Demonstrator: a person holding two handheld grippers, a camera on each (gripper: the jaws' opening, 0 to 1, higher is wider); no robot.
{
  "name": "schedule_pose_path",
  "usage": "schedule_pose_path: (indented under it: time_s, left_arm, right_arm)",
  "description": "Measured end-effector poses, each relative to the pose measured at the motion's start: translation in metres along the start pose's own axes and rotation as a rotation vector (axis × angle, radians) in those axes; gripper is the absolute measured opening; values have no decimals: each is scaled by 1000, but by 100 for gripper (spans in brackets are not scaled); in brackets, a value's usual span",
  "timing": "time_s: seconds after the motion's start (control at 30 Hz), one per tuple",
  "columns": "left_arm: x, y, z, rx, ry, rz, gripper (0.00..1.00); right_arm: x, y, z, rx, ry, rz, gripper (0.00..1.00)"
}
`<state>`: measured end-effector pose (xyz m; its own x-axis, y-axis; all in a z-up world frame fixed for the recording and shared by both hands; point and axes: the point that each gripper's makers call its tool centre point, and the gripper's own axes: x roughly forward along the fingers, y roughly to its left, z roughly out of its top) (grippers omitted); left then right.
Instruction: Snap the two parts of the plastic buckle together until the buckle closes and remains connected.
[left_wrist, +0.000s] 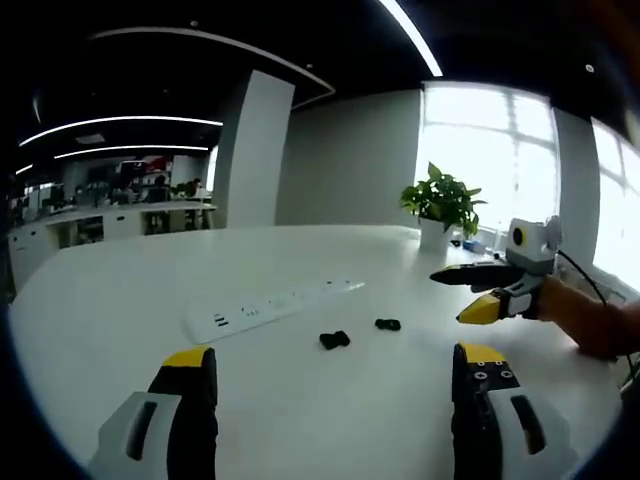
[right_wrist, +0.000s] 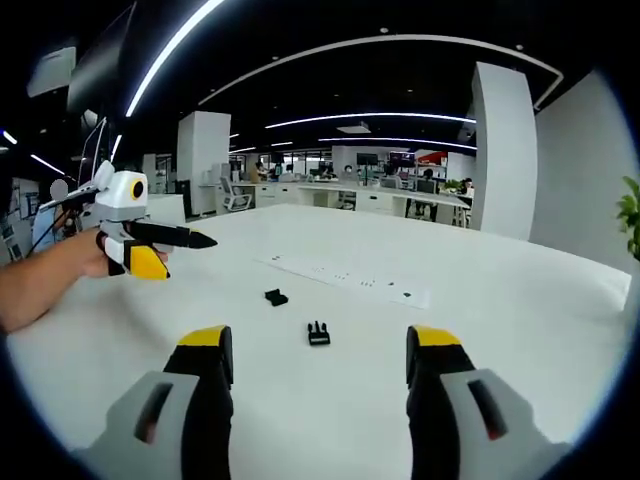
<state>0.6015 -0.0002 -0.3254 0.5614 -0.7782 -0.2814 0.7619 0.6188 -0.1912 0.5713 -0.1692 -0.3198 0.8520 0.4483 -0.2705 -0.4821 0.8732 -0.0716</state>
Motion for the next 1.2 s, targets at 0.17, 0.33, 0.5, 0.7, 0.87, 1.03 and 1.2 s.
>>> schedule_pose_path:
  time_s: [0.17, 0.33, 0.5, 0.7, 0.87, 1.03, 1.2]
  left_arm:
    - [4, 4, 0, 5, 7, -2, 99]
    - [7, 8, 1, 6, 6, -5, 99]
    - [10, 12, 2, 22, 7, 0, 99]
    - [16, 13, 0, 34, 24, -11, 99]
    - [21, 15, 3, 51, 23, -10, 97]
    - [27, 15, 5, 55, 28, -19, 97]
    - [33, 15, 4, 64, 38, -25, 96]
  right_arm:
    - [5, -4, 1, 3, 0, 2, 70]
    - [10, -6, 1, -1, 5, 1, 70]
    - [14, -9, -1, -1, 9, 1, 70]
    - [17, -13, -1, -4, 13, 1, 69]
    - [21, -15, -1, -9, 19, 4, 68]
    - [24, -16, -1, -12, 24, 7, 68]
    - [25, -19, -1, -15, 26, 3, 66]
